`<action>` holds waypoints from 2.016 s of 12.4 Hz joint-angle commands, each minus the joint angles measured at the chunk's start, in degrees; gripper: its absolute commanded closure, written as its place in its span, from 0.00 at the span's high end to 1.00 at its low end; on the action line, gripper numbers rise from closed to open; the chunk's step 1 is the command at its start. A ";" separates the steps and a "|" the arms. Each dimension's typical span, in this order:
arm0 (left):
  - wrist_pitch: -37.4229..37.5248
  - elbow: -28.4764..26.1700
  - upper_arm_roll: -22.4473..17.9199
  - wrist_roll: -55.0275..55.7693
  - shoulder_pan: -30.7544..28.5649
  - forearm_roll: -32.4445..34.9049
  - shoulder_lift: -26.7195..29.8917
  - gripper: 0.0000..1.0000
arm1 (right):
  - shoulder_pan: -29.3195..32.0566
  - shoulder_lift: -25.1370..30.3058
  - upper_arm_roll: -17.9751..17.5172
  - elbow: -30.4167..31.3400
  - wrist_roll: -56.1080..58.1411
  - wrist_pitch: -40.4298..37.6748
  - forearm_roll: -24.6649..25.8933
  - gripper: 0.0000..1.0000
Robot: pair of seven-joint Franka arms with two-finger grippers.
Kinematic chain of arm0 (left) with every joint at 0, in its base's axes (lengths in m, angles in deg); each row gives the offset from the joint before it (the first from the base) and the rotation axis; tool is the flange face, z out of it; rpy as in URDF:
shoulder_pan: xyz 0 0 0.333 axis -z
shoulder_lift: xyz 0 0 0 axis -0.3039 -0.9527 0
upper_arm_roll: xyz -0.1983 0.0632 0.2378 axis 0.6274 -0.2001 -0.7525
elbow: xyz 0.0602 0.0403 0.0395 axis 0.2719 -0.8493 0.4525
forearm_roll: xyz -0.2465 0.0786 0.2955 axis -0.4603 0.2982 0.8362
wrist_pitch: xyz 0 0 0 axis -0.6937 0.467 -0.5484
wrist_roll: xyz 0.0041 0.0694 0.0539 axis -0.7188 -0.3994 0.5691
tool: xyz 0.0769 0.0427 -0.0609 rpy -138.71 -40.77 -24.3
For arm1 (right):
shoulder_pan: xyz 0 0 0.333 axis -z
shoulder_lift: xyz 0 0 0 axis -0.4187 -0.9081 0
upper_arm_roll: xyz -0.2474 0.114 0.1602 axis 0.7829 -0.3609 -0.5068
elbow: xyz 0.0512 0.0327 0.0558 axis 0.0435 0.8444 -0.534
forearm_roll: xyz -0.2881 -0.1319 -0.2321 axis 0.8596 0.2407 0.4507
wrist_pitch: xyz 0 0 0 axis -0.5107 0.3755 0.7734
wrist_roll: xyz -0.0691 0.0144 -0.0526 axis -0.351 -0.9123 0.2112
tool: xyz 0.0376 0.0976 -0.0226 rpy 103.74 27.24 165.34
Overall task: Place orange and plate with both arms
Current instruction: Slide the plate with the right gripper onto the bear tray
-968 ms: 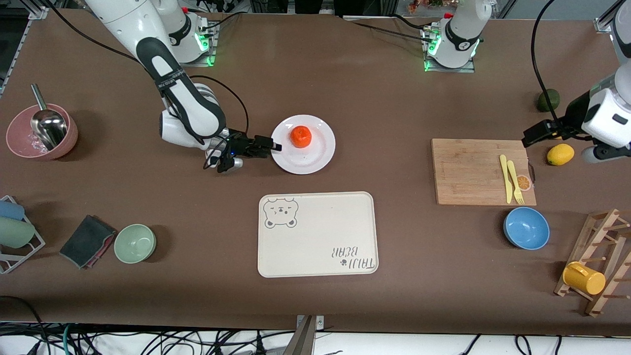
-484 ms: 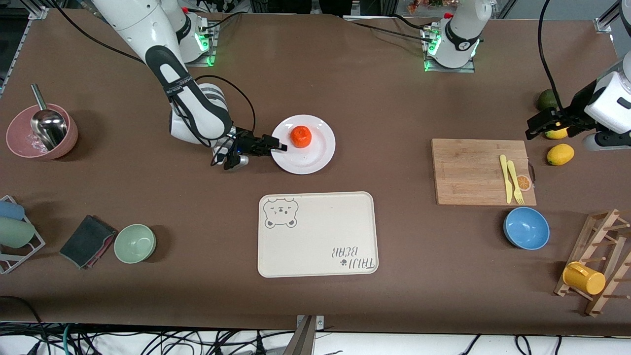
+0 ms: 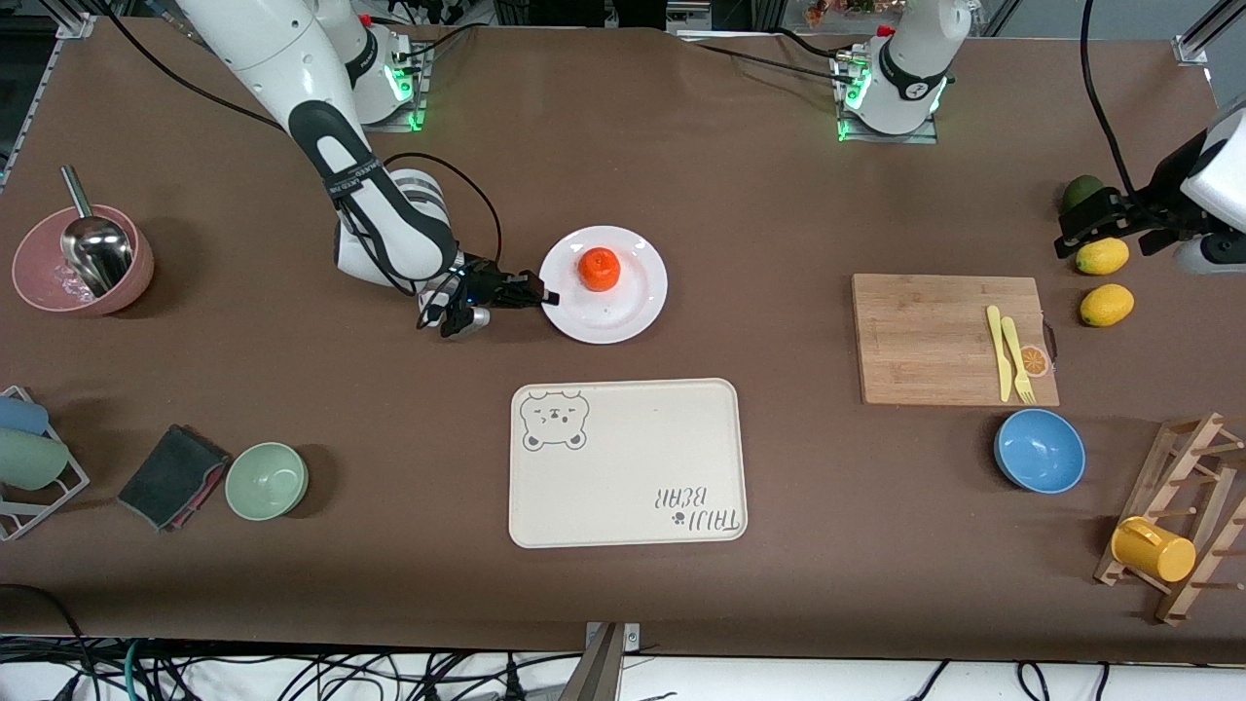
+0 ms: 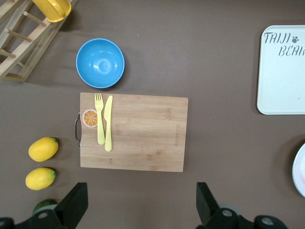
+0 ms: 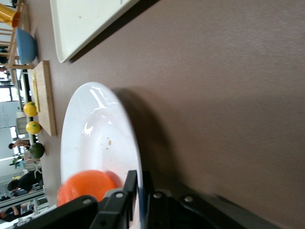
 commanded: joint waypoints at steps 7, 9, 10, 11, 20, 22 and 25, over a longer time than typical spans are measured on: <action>2.65 1.71 0.19 -7.09 -1.21 -0.78 -0.72 1.00 | 2.62 0.06 0.17 -6.79 -0.24 0.79 -0.51 0.00; 1.77 1.97 0.11 -7.26 -1.56 -1.04 -0.98 1.00 | 2.89 -0.03 0.17 -12.15 -5.40 0.53 0.27 0.00; 1.59 2.06 0.11 -7.18 -1.30 -0.96 -1.51 1.00 | 2.80 -0.55 0.17 -15.40 -9.34 0.27 2.19 0.00; 0.72 2.24 0.28 -7.17 -0.60 -0.69 -2.47 1.00 | 2.71 -1.78 0.17 -19.00 -14.17 0.26 5.00 0.00; -2.36 4.61 0.63 -7.35 -1.65 0.98 -2.13 1.00 | 0.43 -19.10 0.26 -41.35 -25.64 2.72 16.35 0.00; -3.50 4.88 0.63 -7.35 -1.56 1.07 -2.39 1.00 | 0.34 -20.50 0.35 -42.76 -25.30 2.81 16.98 0.00; -6.40 4.79 0.72 -7.26 -1.56 0.98 -2.48 1.00 | 0.07 -21.48 0.44 -42.50 -24.59 3.34 19.69 0.00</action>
